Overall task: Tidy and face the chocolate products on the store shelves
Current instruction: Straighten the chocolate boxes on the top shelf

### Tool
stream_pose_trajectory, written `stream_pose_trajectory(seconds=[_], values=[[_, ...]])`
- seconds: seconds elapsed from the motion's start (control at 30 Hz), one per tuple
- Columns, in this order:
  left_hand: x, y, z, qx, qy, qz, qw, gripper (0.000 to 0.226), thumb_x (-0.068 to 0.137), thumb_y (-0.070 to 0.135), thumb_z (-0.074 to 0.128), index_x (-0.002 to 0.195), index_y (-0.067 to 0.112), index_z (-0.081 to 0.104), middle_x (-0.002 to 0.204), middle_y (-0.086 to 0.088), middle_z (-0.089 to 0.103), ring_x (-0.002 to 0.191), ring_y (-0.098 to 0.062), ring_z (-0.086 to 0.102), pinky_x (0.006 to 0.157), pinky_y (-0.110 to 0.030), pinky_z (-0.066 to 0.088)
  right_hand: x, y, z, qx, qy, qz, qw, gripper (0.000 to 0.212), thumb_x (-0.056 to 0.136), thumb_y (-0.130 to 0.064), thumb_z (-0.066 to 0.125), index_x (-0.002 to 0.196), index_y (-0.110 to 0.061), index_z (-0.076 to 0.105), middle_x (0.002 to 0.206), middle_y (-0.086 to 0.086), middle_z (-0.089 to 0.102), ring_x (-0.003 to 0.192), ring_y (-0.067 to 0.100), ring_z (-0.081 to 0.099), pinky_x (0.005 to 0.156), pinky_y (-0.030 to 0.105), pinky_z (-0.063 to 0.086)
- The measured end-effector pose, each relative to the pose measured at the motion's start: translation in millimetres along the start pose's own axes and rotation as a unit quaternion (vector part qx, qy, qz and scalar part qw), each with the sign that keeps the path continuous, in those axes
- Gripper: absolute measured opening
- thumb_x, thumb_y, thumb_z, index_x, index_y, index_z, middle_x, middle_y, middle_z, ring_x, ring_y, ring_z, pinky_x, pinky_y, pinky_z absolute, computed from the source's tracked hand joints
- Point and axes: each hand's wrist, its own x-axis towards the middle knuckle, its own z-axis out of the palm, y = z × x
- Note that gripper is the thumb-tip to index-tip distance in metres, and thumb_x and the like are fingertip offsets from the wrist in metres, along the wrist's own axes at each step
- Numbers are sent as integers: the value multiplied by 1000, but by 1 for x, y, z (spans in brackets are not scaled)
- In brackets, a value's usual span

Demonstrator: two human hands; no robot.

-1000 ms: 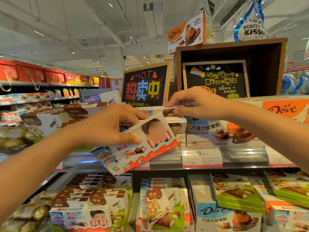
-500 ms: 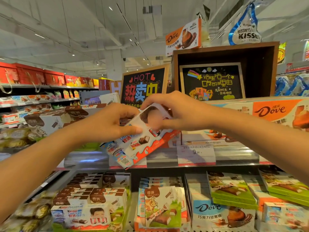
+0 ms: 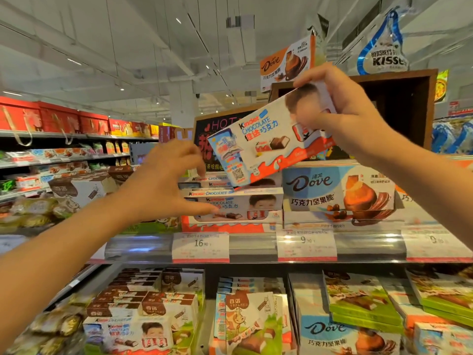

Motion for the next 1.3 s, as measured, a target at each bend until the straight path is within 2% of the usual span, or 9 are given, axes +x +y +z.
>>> stream_pose_trajectory(seconds=[0.13,0.37,0.5,0.57,0.67,0.87,1.0,1.1,1.3], values=[[-2,-9,0,-112,-55,-40,991,47,62,67,59,95,33,58,99,19,60,96,-3,56,79,-35,53,-6,5,4,18,27,-9,999,36,84,1,54,101,-30,47,104,-6,52,102,17,55,77,26,53],[-3,-18,-1,-152,-91,-63,982,32,68,52,71,94,45,56,119,33,51,111,8,49,88,-29,50,-14,6,13,-54,43,-73,995,30,89,-4,53,113,-19,43,106,-11,51,104,14,56,83,26,52],[2,-18,-3,-79,-133,-55,986,71,55,84,49,110,41,60,144,15,39,131,1,31,102,-28,38,-12,6,17,-61,50,-78,994,34,88,2,53,113,-20,42,103,-13,52,103,10,57,81,24,53],[8,-16,-3,-41,-159,-61,984,90,54,90,43,126,37,54,147,14,34,128,0,31,100,-24,33,-11,7,19,-73,51,-74,993,35,88,1,54,113,-20,43,102,-14,53,102,12,58,80,26,53],[14,-10,-5,-39,-174,-85,980,76,66,65,68,131,30,50,140,13,43,105,5,47,81,-8,38,-10,12,26,-92,47,-57,993,37,86,1,57,113,-21,45,102,-19,53,99,9,58,76,29,53],[13,-10,-5,-88,-135,-157,974,46,58,46,81,88,22,56,108,10,57,85,1,55,64,-20,49,-11,26,48,-101,31,13,994,39,80,-9,69,105,-29,46,100,-23,51,96,6,58,74,28,54],[15,-4,-6,-90,-103,-187,973,93,48,46,84,123,19,35,114,10,55,84,-3,53,62,-14,41,-13,34,50,-48,44,109,992,38,72,-18,78,87,-31,46,92,-12,56,82,-5,59,62,15,52],[13,-1,-8,-117,-103,-185,970,114,47,45,84,136,37,13,132,-3,53,78,-7,59,64,-17,44,-14,37,56,-64,3,118,991,37,70,-19,80,90,-26,49,89,-13,58,76,-4,59,61,12,49],[9,1,-11,-88,-110,-168,976,91,48,55,76,124,51,27,106,19,47,74,5,53,55,-11,38,-14,36,62,-51,11,112,992,38,70,-18,81,87,-28,48,86,-14,58,72,-10,57,58,8,44]])
